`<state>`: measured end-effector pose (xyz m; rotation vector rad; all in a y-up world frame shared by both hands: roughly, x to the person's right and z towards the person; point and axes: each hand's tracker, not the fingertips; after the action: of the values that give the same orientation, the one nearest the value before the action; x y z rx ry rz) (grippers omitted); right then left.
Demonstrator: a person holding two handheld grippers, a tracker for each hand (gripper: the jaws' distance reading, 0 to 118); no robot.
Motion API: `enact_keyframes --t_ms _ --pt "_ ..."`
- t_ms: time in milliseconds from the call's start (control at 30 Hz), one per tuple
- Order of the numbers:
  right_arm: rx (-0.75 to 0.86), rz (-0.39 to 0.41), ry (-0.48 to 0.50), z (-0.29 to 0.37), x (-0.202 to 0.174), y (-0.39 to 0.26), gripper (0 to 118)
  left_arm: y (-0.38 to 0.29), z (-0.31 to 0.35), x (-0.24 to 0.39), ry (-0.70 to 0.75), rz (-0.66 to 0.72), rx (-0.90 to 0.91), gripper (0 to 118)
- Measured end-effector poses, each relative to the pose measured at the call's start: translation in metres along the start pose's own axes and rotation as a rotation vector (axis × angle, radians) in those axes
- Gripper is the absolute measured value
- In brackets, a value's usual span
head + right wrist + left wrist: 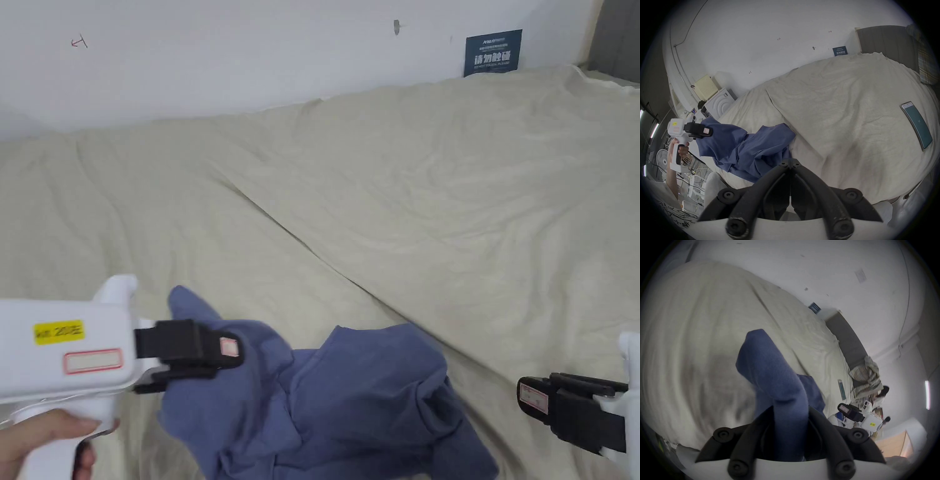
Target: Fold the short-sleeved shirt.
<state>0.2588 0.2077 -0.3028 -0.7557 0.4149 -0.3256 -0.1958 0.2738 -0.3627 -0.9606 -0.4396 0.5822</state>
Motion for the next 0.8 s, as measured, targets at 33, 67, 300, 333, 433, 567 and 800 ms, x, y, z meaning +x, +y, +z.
enact_keyframes --t_ms 33,67,300,333,433,567,800 --pt "0.003 -0.006 0.002 0.002 0.003 -0.001 0 0.003 -0.013 0.015 -0.021 -0.046 -0.028 12" --pt "0.008 -0.015 -0.002 0.004 0.006 -0.002 0 0.004 -0.027 0.027 -0.061 -0.055 -0.051 12" --pt "0.006 -0.038 -0.026 0.020 0.024 -0.010 0 0.000 -0.146 0.076 -0.110 -0.101 -0.273 12" --pt "0.005 -0.041 -0.032 0.022 0.026 -0.010 0 -0.001 -0.160 0.079 -0.085 -0.100 -0.305 12" --pt "0.014 -0.057 -0.045 0.029 0.031 -0.014 0 -0.008 -0.187 0.083 -0.059 -0.118 -0.336 12" --pt "0.011 -0.081 -0.059 0.029 0.038 -0.018 0 -0.010 -0.186 0.082 -0.153 -0.087 -0.332 75" --pt "-0.006 -0.088 -0.062 0.023 0.040 -0.020 0 -0.005 -0.142 0.089 -0.151 -0.150 -0.225 117"
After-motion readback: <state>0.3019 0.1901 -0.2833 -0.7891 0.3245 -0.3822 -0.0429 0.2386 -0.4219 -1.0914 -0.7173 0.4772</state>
